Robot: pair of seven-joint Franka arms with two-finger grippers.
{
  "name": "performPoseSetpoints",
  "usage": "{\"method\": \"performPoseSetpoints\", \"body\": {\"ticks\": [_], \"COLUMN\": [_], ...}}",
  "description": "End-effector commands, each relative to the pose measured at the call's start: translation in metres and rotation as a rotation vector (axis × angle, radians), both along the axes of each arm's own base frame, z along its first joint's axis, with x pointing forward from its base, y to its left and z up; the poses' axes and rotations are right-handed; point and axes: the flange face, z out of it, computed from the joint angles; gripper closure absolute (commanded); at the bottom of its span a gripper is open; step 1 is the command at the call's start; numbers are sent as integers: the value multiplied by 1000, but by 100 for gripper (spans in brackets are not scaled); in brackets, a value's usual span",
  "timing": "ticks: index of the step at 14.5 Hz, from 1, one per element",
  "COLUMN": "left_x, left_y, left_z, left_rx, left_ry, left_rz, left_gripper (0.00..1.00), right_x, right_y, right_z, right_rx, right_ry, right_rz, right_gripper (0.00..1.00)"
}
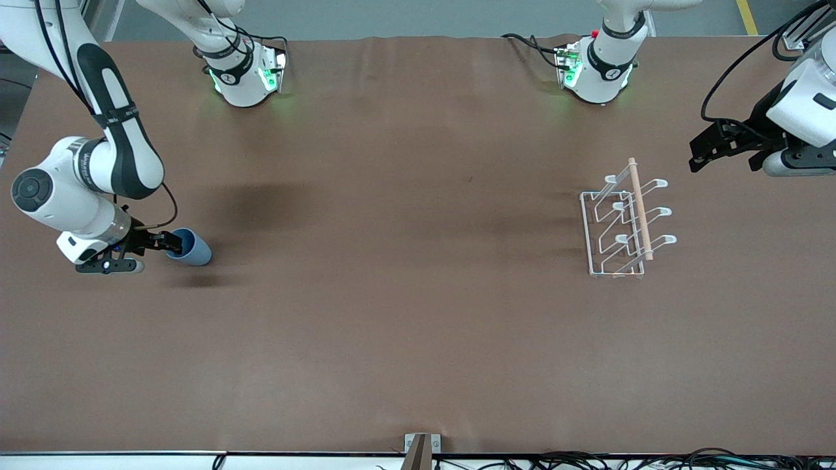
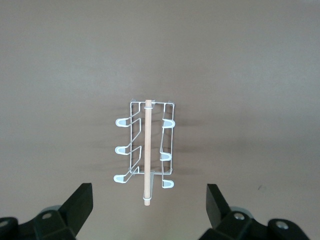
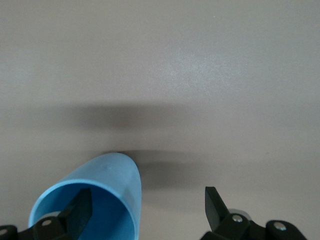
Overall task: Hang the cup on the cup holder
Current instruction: 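Close the right gripper on the blue cup's rim and lift it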
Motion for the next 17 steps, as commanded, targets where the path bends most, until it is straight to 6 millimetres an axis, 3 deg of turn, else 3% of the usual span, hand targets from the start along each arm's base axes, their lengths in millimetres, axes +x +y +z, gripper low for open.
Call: {"method": "performPoseSetpoints", "body": {"ticks": [1,3,5,8,12,17], "left_x": [0,0,0,0,-1,-1], "left_y": [-1,-1,-1,-1,-1,-2], "left_z": [0,0,0,0,1,1], "left_rx": [-5,-5,-5,-5,-6,-6], "left_ry": [3,3,3,3,1,1], "left_rz": [-15,-15,-15,-15,-15,-18], "left_gripper": [0,0,0,0,0,0], "right_x": [-2,-3,-2,-1,10,42], "right_y": [1,2,3,2,3,9], "right_z": [-13,-13,-12,-11,7,77], "right_rx": [14,17,24,41,77,173], "right_ry": [0,7,7,10,51,93], "right_rz": [-3,-7,-16,-36,-52,-82], "right_gripper": [13,47,61,100,100,100]}}
